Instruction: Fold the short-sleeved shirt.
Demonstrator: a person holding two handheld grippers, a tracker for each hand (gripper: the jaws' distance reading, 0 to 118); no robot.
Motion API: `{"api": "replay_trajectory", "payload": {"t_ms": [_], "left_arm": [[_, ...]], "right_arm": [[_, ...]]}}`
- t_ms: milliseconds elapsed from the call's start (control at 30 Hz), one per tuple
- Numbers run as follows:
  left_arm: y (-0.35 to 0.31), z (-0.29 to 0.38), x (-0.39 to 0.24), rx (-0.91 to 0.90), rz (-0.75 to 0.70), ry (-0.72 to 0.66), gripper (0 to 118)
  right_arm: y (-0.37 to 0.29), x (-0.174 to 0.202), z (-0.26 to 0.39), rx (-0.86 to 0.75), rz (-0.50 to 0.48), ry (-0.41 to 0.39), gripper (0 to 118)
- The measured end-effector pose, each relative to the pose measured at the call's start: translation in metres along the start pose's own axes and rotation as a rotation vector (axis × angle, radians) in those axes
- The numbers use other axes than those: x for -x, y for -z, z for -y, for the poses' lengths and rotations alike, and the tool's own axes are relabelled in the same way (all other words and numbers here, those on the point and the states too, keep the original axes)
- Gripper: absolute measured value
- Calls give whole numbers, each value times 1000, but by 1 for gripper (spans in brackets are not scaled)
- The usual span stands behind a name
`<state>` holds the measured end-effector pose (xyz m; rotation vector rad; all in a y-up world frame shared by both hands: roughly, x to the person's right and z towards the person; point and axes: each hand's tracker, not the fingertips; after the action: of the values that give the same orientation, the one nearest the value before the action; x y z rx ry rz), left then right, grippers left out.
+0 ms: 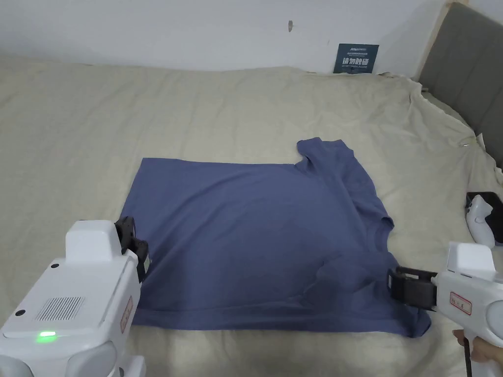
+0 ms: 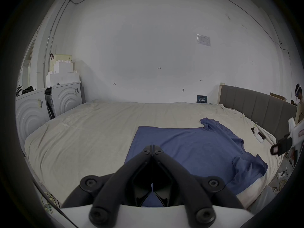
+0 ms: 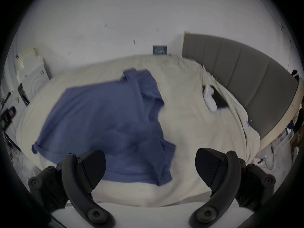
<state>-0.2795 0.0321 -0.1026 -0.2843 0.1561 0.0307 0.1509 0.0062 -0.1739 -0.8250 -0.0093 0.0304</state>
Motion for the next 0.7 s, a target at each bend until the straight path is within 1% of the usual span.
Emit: {"api": "replay_trajectory", "payload": {"t_ms": [100,167,233,267,300,333,367,400,433,467,567,633,667,700], "left_arm": [[1,1,0,2,4,1,0],[2,1,-1,7,10,4,0],[0,0,-3,11,25,0,0],[0,0,-4,15,26,-1,0],[1,0,-6,19,26,2,0],[1,1,-6,21,27,5,0],[1,1,-6,23,27,5,0],[2,1,-7,28,27,7,0],[2,2,-7,37,29,9,0],[4,3,-7,49,25,10,0],[5,6,-5,65,16,2,2],[8,6,-2,94,16,-28,20],[11,5,0,123,19,-43,32],[14,2,3,147,23,-58,57]], "right_arm": [[22,-4,14,76,67,-16,111],[35,-8,24,123,61,-41,111],[45,-8,32,147,58,-30,109],[47,-8,35,163,35,-25,105],[45,-4,38,165,26,-20,95],[47,-3,40,169,6,-9,82],[48,-2,41,170,4,0,64],[52,-2,41,185,-8,18,40],[62,-13,44,197,-16,31,22],[65,-17,45,194,-14,37,4],[63,-18,47,196,-33,77,3],[61,-21,46,193,-39,93,3],[60,-22,45,193,-40,94,3],[56,-20,45,190,-42,101,3]]}}
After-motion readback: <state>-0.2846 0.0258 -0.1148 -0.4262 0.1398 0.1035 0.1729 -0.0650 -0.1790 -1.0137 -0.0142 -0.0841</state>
